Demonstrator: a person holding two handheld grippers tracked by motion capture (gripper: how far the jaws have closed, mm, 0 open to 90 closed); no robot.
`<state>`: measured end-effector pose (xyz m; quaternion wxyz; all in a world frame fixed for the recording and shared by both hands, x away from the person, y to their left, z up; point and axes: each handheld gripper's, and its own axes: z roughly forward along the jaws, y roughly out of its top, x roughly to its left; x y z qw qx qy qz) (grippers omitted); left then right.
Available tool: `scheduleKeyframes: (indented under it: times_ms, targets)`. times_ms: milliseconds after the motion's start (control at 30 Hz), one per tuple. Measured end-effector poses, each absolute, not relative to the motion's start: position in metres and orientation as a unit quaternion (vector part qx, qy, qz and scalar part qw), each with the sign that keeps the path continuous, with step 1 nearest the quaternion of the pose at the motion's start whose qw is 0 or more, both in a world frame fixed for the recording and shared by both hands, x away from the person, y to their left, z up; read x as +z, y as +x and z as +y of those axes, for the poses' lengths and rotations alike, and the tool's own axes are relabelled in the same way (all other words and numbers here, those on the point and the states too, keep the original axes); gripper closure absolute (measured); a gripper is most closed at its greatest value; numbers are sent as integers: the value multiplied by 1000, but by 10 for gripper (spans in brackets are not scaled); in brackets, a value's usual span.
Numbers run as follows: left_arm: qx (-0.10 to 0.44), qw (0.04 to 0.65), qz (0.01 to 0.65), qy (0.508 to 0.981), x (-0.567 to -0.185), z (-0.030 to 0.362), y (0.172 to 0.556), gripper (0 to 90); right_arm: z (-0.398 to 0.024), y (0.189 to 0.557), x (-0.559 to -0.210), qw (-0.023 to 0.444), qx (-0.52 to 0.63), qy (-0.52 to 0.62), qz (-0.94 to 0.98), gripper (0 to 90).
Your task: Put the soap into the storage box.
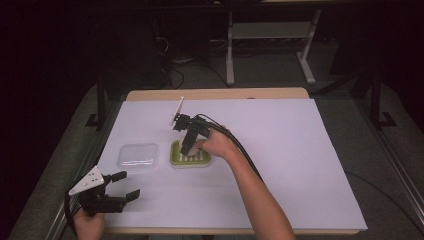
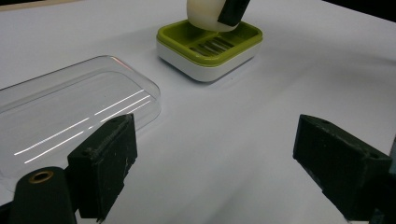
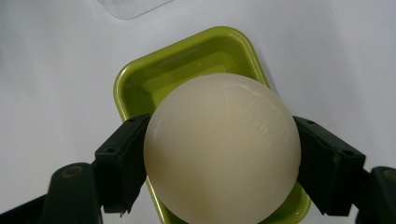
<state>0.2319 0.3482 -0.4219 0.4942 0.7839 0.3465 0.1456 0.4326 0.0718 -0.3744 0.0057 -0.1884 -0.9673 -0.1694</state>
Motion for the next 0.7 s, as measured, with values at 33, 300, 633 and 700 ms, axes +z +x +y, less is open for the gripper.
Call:
scheduleKeyframes:
  times_ms: [33, 300, 633, 700]
  targets:
    - [146, 495, 347, 783, -422, 348, 232, 128, 72, 432, -375, 8, -167, -189, -968, 237]
    - [145, 495, 347, 783, -422, 348, 232, 128, 73, 431, -380, 9, -166, -188, -968, 237]
    - [144, 494, 347, 784, -422, 348, 232, 128, 72, 429, -386, 10, -164, -191, -968, 237]
    - [144, 494, 347, 784, -422, 348, 232, 128, 73, 430, -388, 11, -162, -190, -968, 237]
